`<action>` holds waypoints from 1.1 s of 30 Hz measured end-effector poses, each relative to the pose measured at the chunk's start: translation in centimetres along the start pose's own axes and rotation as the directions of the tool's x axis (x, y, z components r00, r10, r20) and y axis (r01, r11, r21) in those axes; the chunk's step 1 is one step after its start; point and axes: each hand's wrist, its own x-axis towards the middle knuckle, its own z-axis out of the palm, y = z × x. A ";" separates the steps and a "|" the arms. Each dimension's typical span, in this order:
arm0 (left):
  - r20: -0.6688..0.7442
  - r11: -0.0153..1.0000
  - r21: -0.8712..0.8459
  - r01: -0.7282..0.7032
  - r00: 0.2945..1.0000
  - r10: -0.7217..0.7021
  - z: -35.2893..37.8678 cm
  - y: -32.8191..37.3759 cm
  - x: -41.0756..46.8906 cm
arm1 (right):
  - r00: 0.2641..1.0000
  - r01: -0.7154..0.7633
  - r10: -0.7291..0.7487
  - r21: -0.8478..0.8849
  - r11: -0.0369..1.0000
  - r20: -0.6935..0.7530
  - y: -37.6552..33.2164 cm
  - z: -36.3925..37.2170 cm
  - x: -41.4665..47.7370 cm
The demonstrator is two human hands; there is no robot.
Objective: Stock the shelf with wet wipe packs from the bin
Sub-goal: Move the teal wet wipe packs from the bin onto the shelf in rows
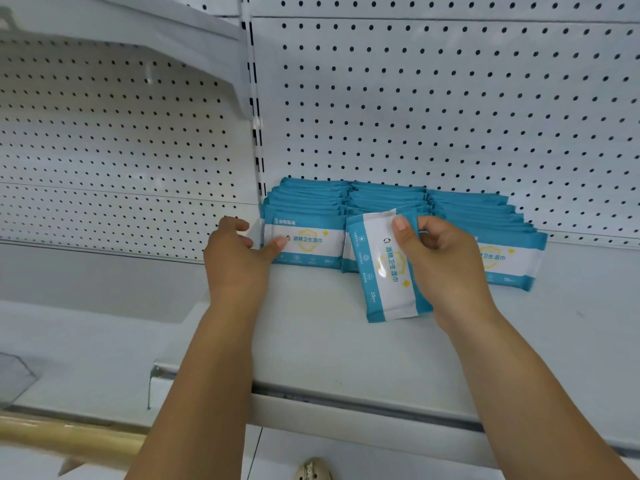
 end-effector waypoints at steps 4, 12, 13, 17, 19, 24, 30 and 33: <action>0.165 0.973 -0.228 -0.045 0.983 0.084 -1.8 2.1 -1.8 | 0.997 0.030 -0.034 0.049 0.998 0.076 -0.8 0.1 -0.1; 0.429 0.925 -0.377 -0.043 0.878 0.215 -0.7 4.0 -4.1 | 0.949 0.081 -0.084 0.022 0.996 0.303 -1.6 1.1 -1.0; 0.404 0.923 -0.383 -0.026 0.894 0.192 -0.8 3.7 -4.0 | 0.935 0.049 -0.050 0.012 0.999 0.350 -1.5 0.7 -1.0; 0.332 0.883 -0.462 0.079 0.939 0.089 -1.5 2.6 -3.3 | 0.848 -0.085 0.096 -0.046 0.995 0.521 -0.5 -0.5 -0.9; 0.370 0.920 -0.388 0.063 0.924 0.093 -2.2 2.3 -3.1 | 0.883 -0.064 0.077 -0.043 0.997 0.464 -0.1 -0.5 -0.8; 0.472 0.978 -0.185 -0.095 0.864 0.174 -2.9 2.3 -3.1 | 0.943 0.144 -0.112 -0.083 0.986 0.313 -0.2 0.4 -0.8; 0.308 0.984 -0.054 -0.168 0.935 0.177 -1.9 1.8 -1.6 | 0.956 0.151 -0.114 -0.119 0.981 0.271 0.7 1.8 -0.7; 0.305 0.980 0.009 -0.197 0.934 0.185 -1.6 1.7 -0.5 | 0.967 0.141 -0.096 -0.185 0.973 0.236 1.2 1.7 -0.5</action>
